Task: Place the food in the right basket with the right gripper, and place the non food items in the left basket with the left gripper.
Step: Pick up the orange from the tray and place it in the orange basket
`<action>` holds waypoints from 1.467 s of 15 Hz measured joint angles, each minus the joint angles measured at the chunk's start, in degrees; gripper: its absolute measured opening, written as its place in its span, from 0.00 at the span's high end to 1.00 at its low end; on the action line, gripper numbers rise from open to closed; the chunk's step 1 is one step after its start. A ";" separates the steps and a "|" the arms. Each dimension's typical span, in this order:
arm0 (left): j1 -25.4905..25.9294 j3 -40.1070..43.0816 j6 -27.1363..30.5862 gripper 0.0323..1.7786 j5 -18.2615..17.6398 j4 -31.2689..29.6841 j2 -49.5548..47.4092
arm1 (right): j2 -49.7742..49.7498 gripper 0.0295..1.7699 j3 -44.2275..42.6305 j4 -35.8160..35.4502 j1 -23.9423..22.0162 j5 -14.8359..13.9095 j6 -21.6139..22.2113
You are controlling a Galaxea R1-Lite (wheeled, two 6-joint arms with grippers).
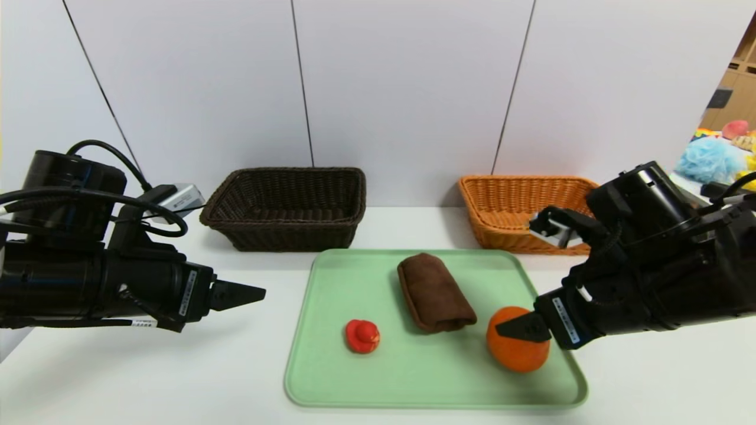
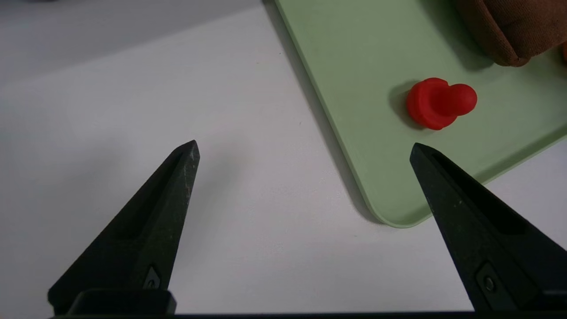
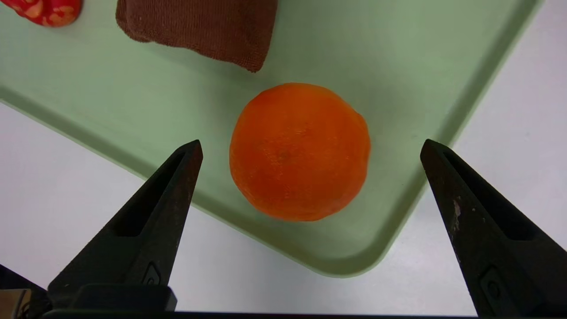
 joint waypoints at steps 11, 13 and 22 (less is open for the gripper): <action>0.02 -0.04 -0.05 0.05 0.00 0.00 0.07 | 5.23 0.04 1.68 -0.35 3.79 -3.32 -0.23; 0.02 -0.04 0.00 0.05 0.00 0.02 0.13 | 5.81 0.04 1.71 -0.61 3.90 -3.30 -0.20; 0.02 0.21 -0.05 0.05 0.00 -1.62 0.63 | 7.05 0.33 1.27 -1.05 4.43 -5.17 -0.11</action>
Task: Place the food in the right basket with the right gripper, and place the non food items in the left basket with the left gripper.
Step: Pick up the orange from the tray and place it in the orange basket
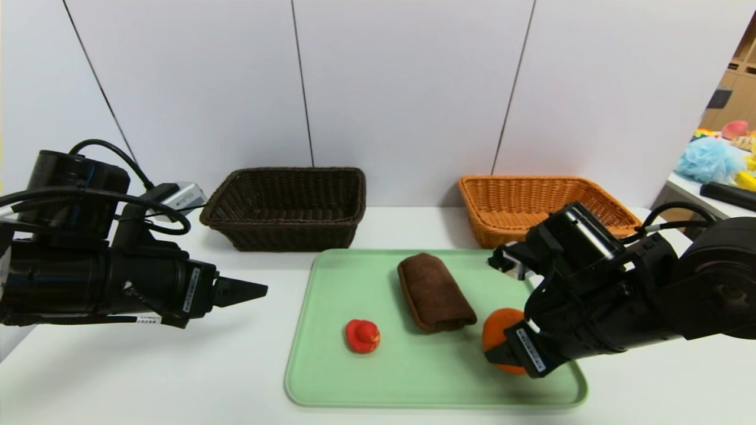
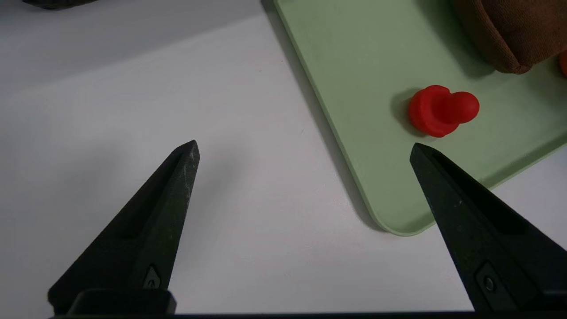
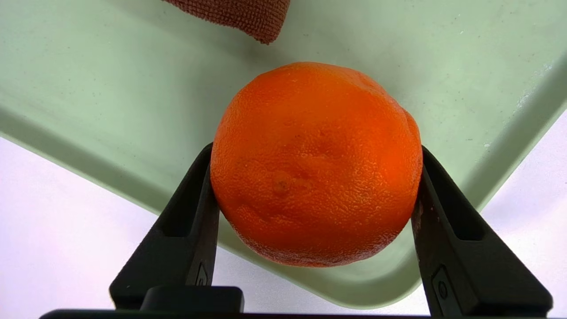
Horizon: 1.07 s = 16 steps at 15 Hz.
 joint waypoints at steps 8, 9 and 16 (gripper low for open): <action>0.00 -0.16 -0.09 0.05 -0.09 -0.01 0.22 | -2.58 0.34 -2.10 0.13 -0.99 -0.41 1.87; 0.02 -0.16 -0.13 0.05 -0.09 -0.01 0.22 | -3.27 0.34 -2.83 0.06 -1.07 -1.05 2.52; 0.00 0.04 -0.22 0.05 -0.09 -0.01 0.11 | -6.03 0.34 -8.95 -0.57 -3.17 -4.72 4.44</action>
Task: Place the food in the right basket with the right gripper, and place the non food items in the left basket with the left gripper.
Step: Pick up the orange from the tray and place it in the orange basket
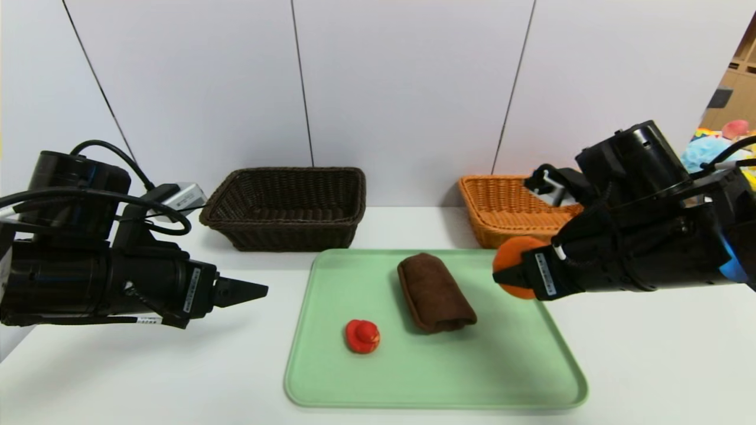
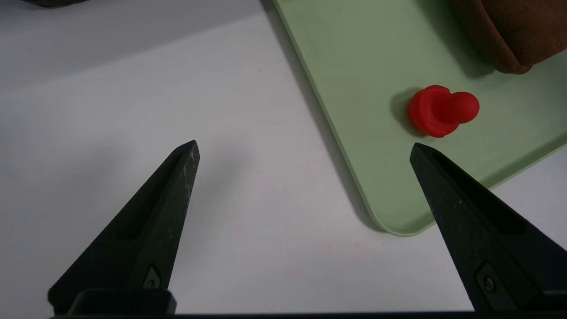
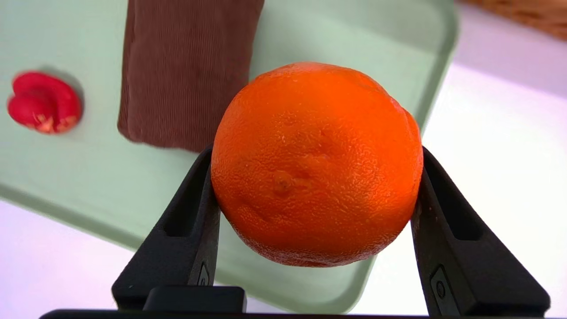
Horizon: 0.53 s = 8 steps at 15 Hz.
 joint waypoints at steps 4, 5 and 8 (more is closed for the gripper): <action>0.00 -0.02 -0.13 0.05 -0.02 0.00 0.02 | -1.29 0.35 -0.96 -6.18 -4.21 -0.09 1.38; 0.00 -0.02 -0.20 0.05 -0.02 -0.02 0.02 | -1.32 0.35 -1.49 -7.12 -5.69 -0.11 1.40; 0.00 0.00 -0.80 0.05 0.00 -1.26 0.29 | -0.18 0.35 -5.74 -7.67 -10.96 0.02 1.46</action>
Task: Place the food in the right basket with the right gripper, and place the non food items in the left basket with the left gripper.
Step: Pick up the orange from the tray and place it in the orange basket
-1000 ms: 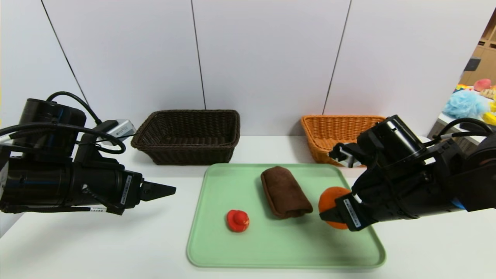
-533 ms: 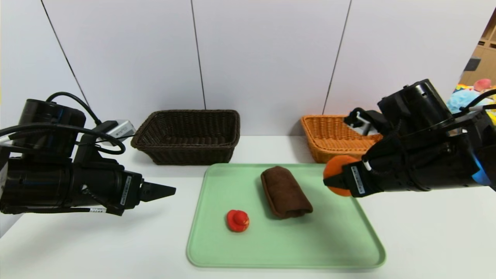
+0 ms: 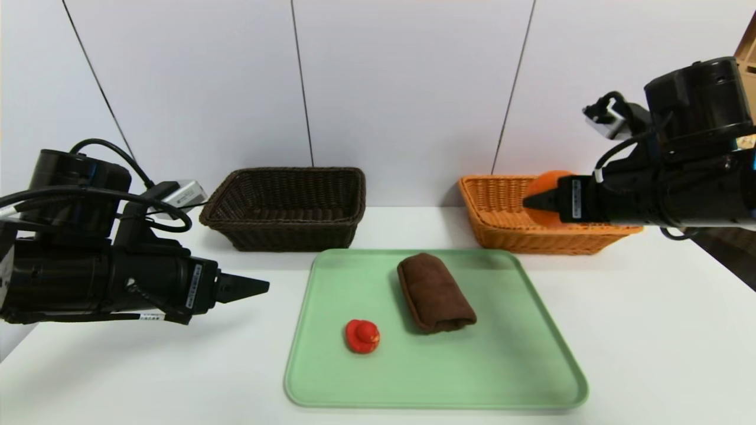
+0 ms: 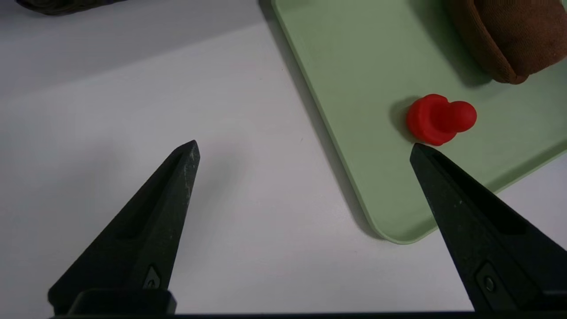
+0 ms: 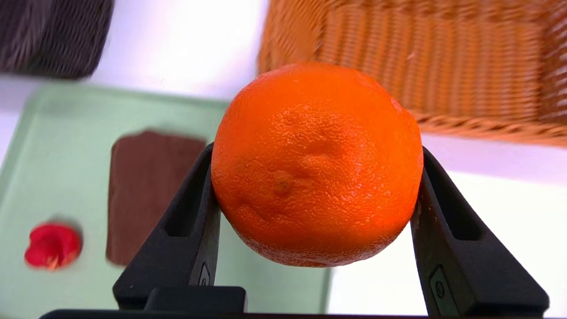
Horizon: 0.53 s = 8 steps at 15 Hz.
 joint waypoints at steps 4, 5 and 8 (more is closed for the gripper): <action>0.00 0.05 -0.02 0.05 -0.02 -0.33 0.56 | 4.96 0.35 -6.89 0.39 -4.72 0.41 0.02; 0.00 0.05 0.00 0.05 -0.02 -0.72 0.74 | 6.74 0.35 -8.66 0.46 -5.50 0.41 0.00; 0.00 0.05 -0.55 0.05 -0.02 -1.68 1.17 | 11.68 0.35 -13.56 0.67 -7.50 0.54 -0.12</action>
